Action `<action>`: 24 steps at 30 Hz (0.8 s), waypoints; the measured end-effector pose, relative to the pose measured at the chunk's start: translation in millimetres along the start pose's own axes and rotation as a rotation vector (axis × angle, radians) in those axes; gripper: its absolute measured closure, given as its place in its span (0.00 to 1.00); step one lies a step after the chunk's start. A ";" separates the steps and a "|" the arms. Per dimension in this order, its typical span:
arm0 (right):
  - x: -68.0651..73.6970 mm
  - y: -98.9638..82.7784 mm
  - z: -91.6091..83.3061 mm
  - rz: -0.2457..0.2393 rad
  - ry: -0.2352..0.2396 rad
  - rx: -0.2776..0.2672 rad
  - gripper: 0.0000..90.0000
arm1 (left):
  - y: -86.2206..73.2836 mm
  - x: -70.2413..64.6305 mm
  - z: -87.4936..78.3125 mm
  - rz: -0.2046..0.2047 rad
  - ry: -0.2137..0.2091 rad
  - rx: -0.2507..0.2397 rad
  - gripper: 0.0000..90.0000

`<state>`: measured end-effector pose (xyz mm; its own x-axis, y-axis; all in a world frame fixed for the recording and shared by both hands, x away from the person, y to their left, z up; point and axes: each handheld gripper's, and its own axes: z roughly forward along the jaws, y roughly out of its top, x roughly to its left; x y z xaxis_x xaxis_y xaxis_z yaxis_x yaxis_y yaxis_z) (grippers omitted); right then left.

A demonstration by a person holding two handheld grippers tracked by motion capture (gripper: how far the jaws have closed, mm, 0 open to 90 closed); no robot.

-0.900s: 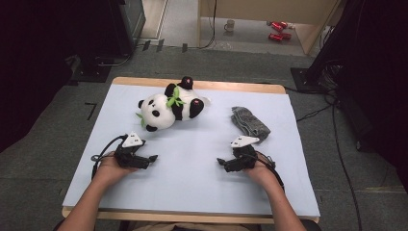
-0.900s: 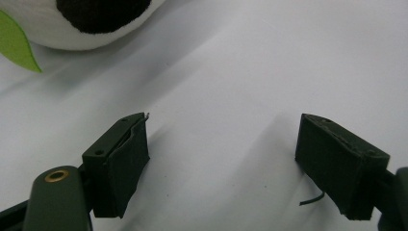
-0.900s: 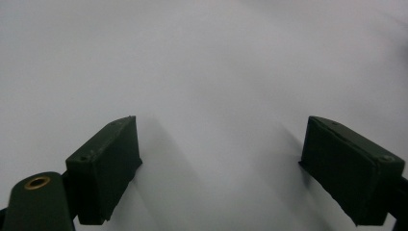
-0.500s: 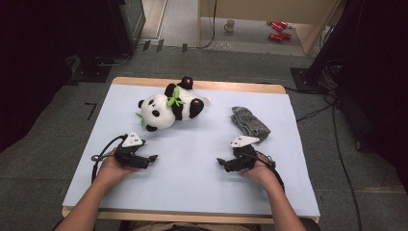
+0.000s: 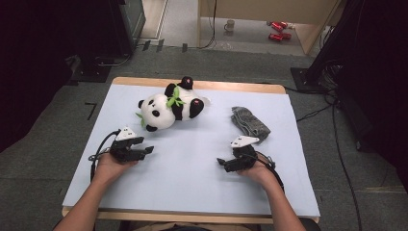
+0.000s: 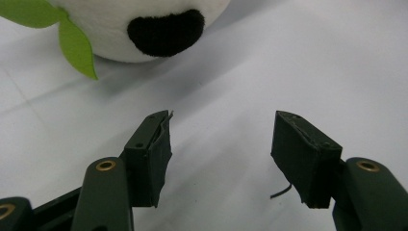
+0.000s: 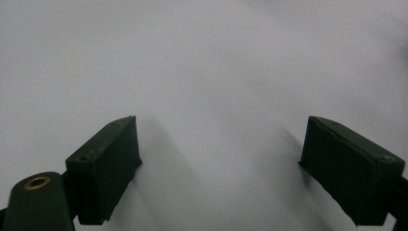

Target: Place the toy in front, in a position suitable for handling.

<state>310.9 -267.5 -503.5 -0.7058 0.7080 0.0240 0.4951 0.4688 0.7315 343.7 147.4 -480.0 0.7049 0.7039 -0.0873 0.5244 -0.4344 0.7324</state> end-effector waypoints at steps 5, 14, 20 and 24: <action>0.2 0.0 0.0 0.001 -0.001 0.000 0.14 | 11.8 -0.9 -2.1 -0.019 -0.043 0.005 0.39; 0.0 0.0 0.0 0.000 0.000 0.000 0.14 | 36.4 -13.1 -3.9 0.051 -0.035 -0.035 0.37; 0.0 0.0 0.0 0.000 0.000 0.000 0.14 | 50.5 -9.8 -4.6 0.015 -0.051 -0.051 0.34; 0.0 0.0 0.0 0.000 -0.001 0.001 0.14 | 63.1 -8.1 -5.6 0.027 -0.045 -0.053 0.33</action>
<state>310.8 -267.5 -503.5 -0.7054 0.7084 0.0239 0.4956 0.4689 0.7311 368.4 117.5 -429.3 0.7399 0.6657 -0.0965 0.4796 -0.4215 0.7697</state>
